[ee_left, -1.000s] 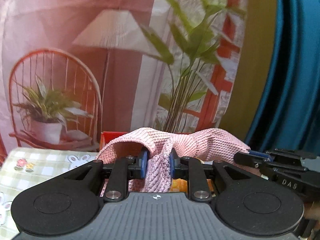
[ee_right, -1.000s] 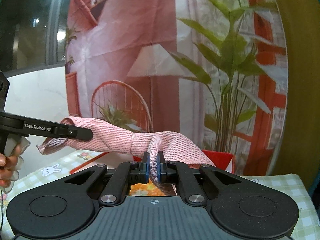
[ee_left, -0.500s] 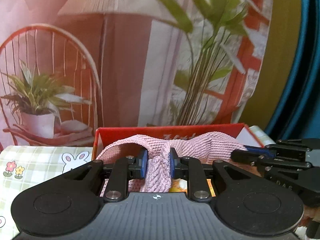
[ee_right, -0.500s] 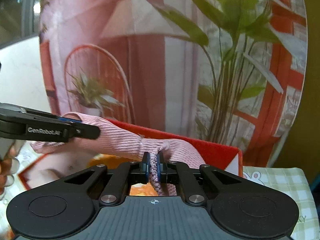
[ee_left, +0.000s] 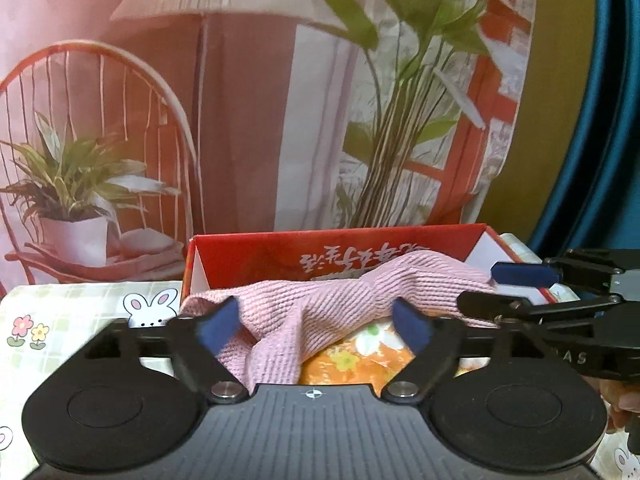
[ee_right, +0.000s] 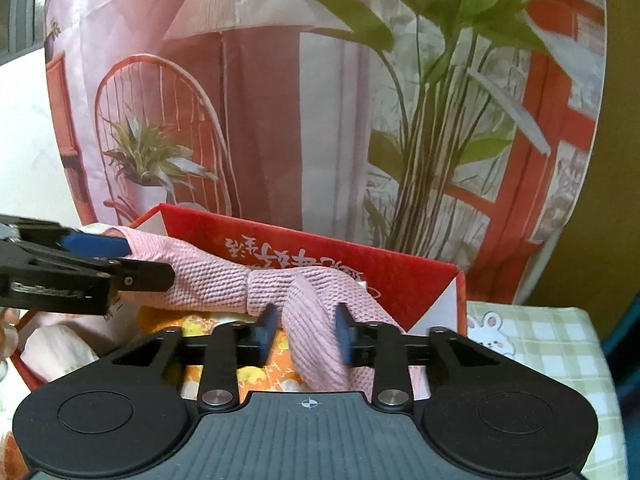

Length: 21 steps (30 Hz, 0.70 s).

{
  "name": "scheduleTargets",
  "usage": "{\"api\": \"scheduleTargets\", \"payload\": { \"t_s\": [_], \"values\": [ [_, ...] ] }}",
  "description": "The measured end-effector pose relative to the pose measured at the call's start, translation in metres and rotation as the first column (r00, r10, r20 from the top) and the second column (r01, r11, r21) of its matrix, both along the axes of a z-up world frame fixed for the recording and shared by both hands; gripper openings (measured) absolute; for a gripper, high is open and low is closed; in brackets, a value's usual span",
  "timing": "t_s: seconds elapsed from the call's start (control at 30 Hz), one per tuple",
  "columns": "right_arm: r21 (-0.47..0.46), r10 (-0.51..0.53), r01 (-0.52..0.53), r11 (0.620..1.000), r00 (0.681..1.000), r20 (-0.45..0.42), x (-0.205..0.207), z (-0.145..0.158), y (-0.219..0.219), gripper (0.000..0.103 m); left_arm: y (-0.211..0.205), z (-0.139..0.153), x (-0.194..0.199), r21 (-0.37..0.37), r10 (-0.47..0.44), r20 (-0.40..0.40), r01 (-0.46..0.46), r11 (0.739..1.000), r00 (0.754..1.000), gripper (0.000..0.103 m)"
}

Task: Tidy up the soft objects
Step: 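Open both grippers to release the pink cloth and withdraw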

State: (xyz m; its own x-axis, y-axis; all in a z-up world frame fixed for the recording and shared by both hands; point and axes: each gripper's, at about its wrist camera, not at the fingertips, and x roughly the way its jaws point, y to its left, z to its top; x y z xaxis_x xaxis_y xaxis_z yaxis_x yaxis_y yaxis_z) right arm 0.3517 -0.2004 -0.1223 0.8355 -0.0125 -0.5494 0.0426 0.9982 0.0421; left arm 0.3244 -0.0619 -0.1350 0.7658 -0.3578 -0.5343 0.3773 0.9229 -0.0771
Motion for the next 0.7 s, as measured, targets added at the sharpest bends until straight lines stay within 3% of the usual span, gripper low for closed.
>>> {"api": "scheduleTargets", "payload": {
  "t_s": [0.07, 0.2, 0.27, 0.33, 0.7],
  "values": [
    [-0.024, 0.005, -0.005, 1.000, 1.000, 0.011, -0.007, 0.003, 0.004, 0.058, -0.002, 0.003, -0.009, 0.019, 0.004, 0.016, -0.004, 1.000, 1.000, 0.103],
    [-0.044, -0.001, 0.003, 0.999, 1.000, 0.025, -0.022, 0.009, 0.007, 0.077, -0.002, 0.006, -0.026, 0.049, 0.001, 0.038, -0.003, 0.999, 0.999, 0.103],
    [-0.039, -0.008, 0.010, 0.999, 0.999, 0.032, -0.029, 0.011, 0.006, 0.093, 0.000, 0.007, -0.037, 0.052, 0.003, 0.051, -0.005, 0.999, 0.999, 0.103],
    [-0.036, -0.027, 0.029, 0.999, 0.999, 0.046, -0.039, 0.014, 0.006, 0.100, 0.002, 0.010, -0.046, 0.054, 0.010, 0.063, -0.014, 0.998, 0.998, 0.103],
    [0.003, -0.076, 0.076, 0.997, 0.991, 0.114, -0.094, 0.016, 0.002, 0.103, 0.009, 0.021, -0.100, 0.012, 0.084, 0.127, -0.086, 0.996, 0.988, 0.103]
  ]
}}
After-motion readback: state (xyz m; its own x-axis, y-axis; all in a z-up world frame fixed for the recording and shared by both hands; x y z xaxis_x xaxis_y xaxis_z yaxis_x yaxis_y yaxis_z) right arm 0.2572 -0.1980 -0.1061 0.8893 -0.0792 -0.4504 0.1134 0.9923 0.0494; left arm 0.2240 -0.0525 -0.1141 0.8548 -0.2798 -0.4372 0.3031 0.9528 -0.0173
